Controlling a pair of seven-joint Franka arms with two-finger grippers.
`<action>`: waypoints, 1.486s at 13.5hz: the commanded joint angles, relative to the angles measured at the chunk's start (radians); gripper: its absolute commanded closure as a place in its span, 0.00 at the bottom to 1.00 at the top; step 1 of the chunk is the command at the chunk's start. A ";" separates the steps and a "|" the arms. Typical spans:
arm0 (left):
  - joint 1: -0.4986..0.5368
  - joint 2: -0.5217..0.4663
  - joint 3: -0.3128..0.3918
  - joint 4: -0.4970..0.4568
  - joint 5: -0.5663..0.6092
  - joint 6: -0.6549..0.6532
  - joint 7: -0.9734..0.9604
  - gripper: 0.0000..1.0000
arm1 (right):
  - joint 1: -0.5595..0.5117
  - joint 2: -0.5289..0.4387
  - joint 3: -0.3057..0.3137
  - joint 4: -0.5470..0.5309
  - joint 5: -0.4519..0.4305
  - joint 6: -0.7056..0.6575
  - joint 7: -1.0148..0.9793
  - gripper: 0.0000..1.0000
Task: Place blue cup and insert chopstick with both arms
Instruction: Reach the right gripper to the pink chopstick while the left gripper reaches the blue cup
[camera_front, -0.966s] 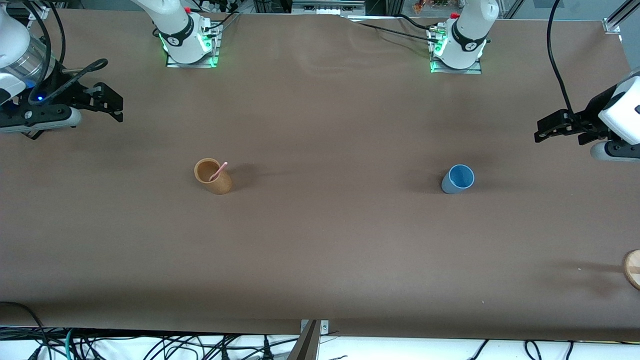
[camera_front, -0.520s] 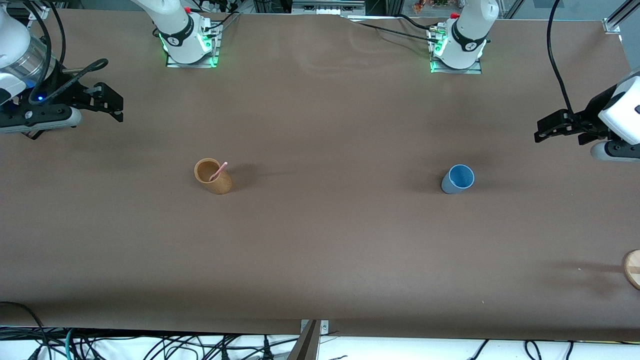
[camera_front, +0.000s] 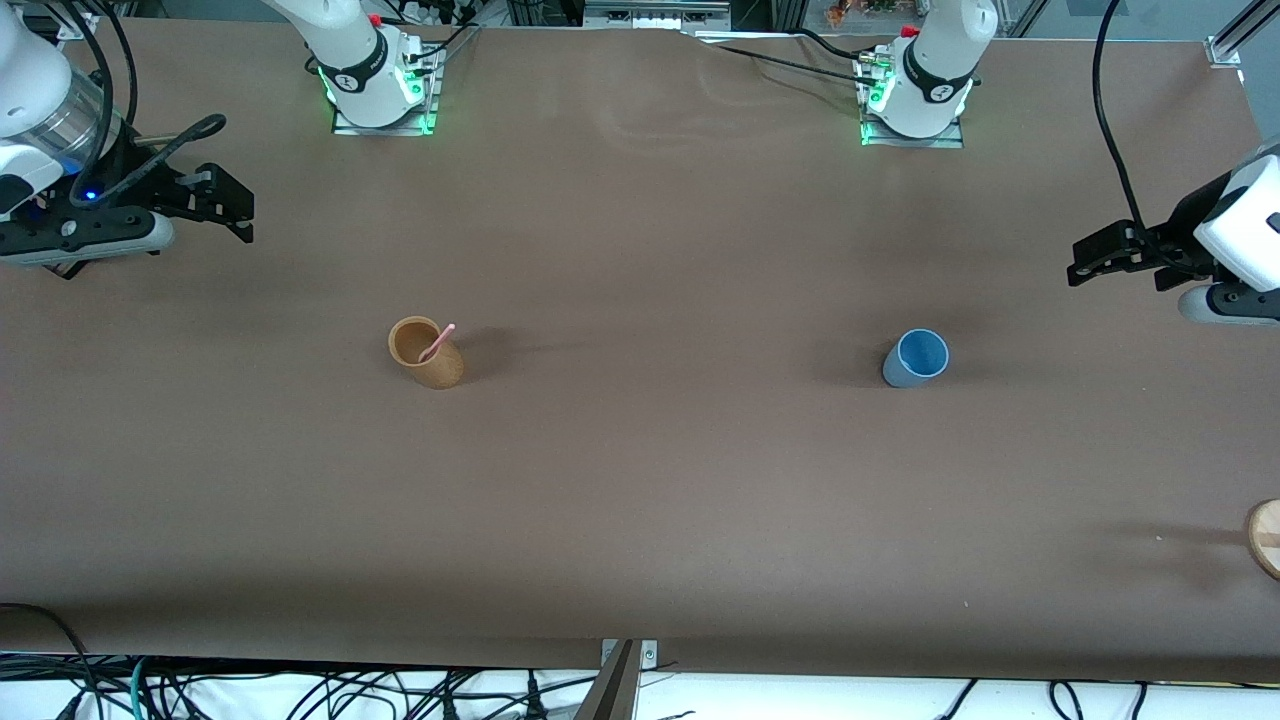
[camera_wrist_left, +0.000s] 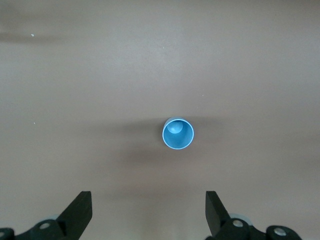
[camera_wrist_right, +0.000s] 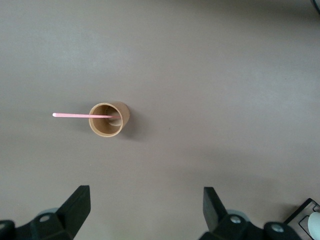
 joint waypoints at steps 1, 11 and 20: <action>0.005 0.007 -0.003 0.014 -0.003 -0.015 0.005 0.00 | 0.001 -0.001 0.004 0.017 -0.008 -0.006 0.011 0.00; 0.006 0.008 -0.002 0.013 -0.002 -0.015 0.005 0.00 | -0.002 0.008 0.003 0.017 -0.010 -0.018 -0.021 0.00; -0.012 0.123 -0.006 0.011 -0.009 0.004 0.005 0.00 | 0.025 0.157 0.012 -0.029 0.104 0.032 -0.237 0.00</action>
